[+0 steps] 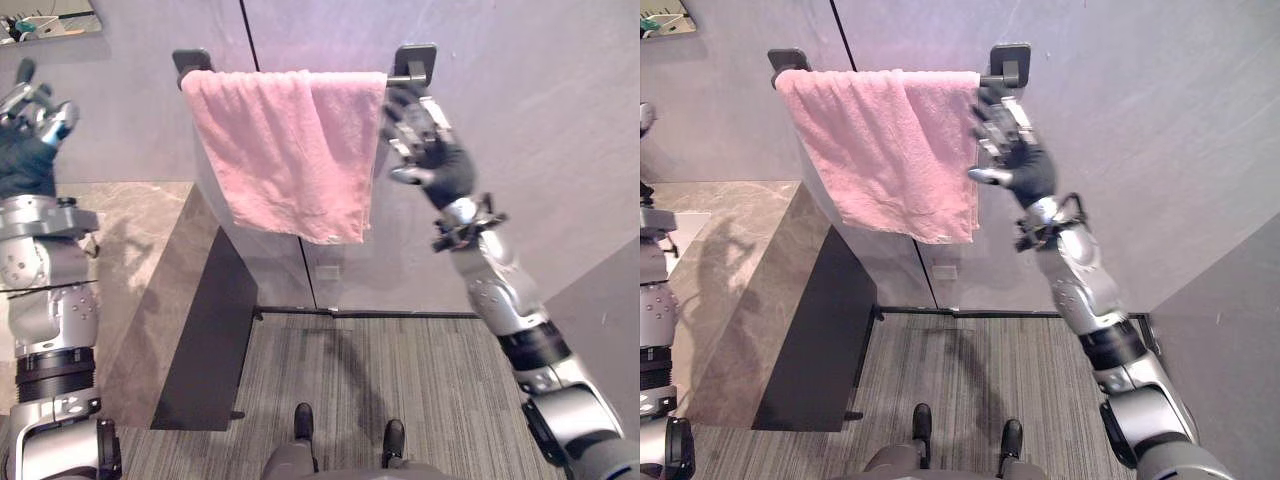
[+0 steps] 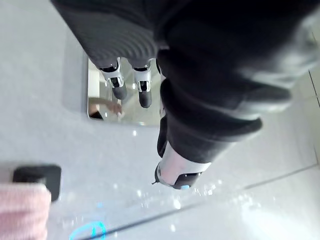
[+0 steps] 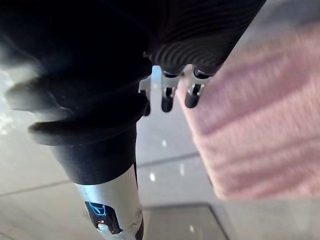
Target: Organize washtable
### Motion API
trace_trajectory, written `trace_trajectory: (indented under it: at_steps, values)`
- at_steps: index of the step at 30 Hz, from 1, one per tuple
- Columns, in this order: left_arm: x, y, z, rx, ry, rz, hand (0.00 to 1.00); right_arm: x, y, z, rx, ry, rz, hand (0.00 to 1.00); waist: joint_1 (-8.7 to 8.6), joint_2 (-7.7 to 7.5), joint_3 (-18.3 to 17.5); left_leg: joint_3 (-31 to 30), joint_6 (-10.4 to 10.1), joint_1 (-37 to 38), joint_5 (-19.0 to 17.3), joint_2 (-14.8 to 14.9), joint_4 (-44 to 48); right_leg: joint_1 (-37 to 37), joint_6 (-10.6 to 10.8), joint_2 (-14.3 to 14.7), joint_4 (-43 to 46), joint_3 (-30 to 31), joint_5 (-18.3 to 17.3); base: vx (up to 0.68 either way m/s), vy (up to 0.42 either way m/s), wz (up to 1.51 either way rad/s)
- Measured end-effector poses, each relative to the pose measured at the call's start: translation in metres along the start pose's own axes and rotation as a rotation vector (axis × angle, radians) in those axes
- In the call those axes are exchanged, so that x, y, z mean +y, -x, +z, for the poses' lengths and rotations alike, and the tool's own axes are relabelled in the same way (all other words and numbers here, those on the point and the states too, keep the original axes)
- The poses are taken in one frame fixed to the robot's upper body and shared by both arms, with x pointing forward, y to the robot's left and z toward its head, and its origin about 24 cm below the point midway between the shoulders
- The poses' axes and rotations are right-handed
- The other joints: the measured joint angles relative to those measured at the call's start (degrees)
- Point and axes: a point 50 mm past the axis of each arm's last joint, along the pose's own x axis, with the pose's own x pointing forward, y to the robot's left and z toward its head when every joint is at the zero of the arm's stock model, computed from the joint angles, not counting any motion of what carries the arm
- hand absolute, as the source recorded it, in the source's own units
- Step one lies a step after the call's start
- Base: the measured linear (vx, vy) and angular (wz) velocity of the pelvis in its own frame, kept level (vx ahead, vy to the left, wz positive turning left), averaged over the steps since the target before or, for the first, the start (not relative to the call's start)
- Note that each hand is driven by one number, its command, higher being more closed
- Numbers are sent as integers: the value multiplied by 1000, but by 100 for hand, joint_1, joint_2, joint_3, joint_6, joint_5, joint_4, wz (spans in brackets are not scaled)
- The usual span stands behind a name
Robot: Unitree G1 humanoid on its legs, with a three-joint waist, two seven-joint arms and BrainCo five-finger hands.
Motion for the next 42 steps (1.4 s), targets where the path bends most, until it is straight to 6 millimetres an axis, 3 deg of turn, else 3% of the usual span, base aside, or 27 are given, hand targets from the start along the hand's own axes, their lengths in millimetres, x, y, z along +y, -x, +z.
trace_trajectory:
  at_steps: [3, 10, 14, 17, 22, 26, 29, 42]
  values:
    - [-24, 4, -16, 67, 47, -127, 0, 14, -8, -19, 83, -38, 74, 0, -6, -10, -6, -46, 0, -49, 0, -14, 0, -17, 4, -39, 0, -44, 2, -75, -16, 8]
    - [-46, 10, -32, 146, 105, -248, 0, 19, -13, -31, 162, -22, 113, 0, 9, -21, -11, -130, -13, -197, 11, -1, 1, -129, 6, -19, 6, -127, 4, -48, -30, 5]
    - [-67, 7, -42, 191, 156, -327, 0, 14, -25, -29, 169, -8, 96, 0, 119, -14, 48, -139, -21, -511, 70, -3, 2, -434, 27, 4, 21, -140, 69, -51, -24, 1]
    - [-72, -5, -40, 169, 163, -332, 0, 11, -40, -17, 135, 1, 71, 0, 126, 0, 320, -173, -31, -627, 120, 10, 2, -534, -28, 30, 22, -176, 114, -75, -28, 5]
    - [-86, -30, -34, 123, 207, -342, 0, 13, -72, 23, -6, 17, 70, 0, 130, 36, 756, -239, 8, -1005, 249, 23, 19, -882, -39, 56, 23, -235, 177, -55, -25, 4]
    - [-94, -38, -34, 108, 238, -339, 0, 11, -85, 44, -81, 5, 36, 0, 138, 39, 906, -229, 41, -1183, 303, 7, 36, -1059, -38, 48, 24, -222, 203, 0, 0, 0]
    - [-105, -51, -23, 62, 260, -360, 0, 13, -95, 60, -144, 12, 22, 0, 165, 40, 1124, -199, 41, -1265, 303, 16, 37, -1164, -39, 55, 25, -187, 202, 17, 3, -6]
    - [-122, -61, -31, 102, 316, -369, 0, 13, -98, 86, -293, -77, -53, 0, 297, 83, 1247, 127, 33, -1510, 296, 97, 2, -1619, -48, 90, 185, 63, 204, -5, 9, -11]
